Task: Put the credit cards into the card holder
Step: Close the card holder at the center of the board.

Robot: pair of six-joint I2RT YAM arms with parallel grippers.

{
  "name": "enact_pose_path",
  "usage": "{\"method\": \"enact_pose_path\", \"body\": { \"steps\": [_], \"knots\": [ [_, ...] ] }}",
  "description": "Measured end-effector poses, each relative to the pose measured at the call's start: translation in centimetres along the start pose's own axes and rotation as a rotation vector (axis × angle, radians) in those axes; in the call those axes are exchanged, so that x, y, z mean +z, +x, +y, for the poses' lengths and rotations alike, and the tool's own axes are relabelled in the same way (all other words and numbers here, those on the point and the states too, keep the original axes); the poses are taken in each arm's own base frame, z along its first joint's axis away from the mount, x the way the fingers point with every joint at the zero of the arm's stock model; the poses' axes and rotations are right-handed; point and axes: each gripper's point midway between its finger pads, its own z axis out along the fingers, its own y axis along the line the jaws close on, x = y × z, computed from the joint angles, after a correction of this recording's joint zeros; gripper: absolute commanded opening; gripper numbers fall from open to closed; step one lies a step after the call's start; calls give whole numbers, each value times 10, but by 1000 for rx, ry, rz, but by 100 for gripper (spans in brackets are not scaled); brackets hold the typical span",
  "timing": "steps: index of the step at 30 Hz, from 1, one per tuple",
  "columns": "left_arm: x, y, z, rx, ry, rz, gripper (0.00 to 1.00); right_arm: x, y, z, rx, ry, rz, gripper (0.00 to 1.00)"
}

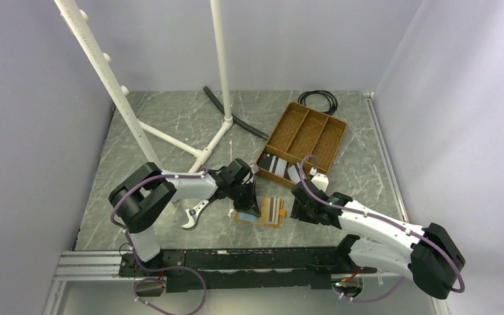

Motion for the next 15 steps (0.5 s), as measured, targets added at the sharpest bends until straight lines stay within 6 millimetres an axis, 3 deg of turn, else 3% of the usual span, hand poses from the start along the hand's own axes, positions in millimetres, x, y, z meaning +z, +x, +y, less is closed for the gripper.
{"method": "enact_pose_path", "body": {
  "steps": [4, 10, 15],
  "knots": [
    [0, 0, 0, 0, 0, 1, 0, -4, -2, 12, -109, -81, -1, 58],
    [0, 0, 0, 4, 1, 1, 0, -3, -3, 29, -201, -151, -5, 57],
    [0, 0, 0, 7, 2, 3, 0, 2, 17, 34, -291, -137, 24, 53]
  ]
}}
